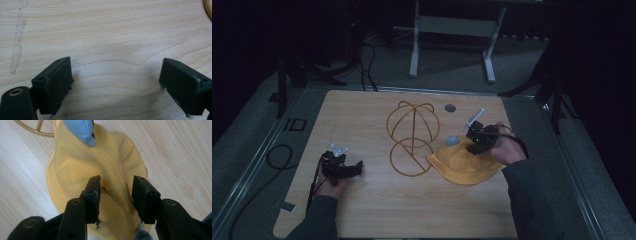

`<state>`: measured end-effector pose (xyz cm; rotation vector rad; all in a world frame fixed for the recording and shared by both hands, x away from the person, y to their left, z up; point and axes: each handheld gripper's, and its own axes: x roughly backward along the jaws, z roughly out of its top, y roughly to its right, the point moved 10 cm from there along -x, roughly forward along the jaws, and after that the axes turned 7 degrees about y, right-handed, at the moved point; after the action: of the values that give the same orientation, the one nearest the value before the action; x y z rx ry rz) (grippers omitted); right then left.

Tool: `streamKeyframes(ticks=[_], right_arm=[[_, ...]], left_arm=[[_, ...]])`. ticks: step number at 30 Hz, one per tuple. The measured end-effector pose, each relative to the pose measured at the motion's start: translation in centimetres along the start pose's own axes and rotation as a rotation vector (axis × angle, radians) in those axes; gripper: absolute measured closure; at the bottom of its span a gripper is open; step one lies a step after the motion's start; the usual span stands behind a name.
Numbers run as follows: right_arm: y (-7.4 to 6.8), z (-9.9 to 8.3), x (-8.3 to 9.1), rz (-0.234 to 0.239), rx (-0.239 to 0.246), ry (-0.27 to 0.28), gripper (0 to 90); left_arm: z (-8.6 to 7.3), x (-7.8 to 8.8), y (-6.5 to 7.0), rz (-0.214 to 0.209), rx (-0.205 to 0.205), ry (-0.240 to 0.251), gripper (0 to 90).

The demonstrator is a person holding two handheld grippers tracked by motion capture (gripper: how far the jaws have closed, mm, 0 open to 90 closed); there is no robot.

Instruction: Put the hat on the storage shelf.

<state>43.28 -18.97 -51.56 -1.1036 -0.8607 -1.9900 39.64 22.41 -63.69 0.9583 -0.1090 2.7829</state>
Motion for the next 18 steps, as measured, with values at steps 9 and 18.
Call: streamKeyframes(ticks=[9, 18], right_arm=[[0.01, -0.24, -0.52, 0.021, 0.022, -0.044, 63.0], [0.00, -0.47, -0.82, 0.041, 0.062, -0.102, 66.1]], left_arm=[[0.00, 0.00, 0.00, 0.000, 0.000, -0.001, 11.5], [0.00, 0.00, 0.00, 0.000, 0.000, 0.000, 11.5]])
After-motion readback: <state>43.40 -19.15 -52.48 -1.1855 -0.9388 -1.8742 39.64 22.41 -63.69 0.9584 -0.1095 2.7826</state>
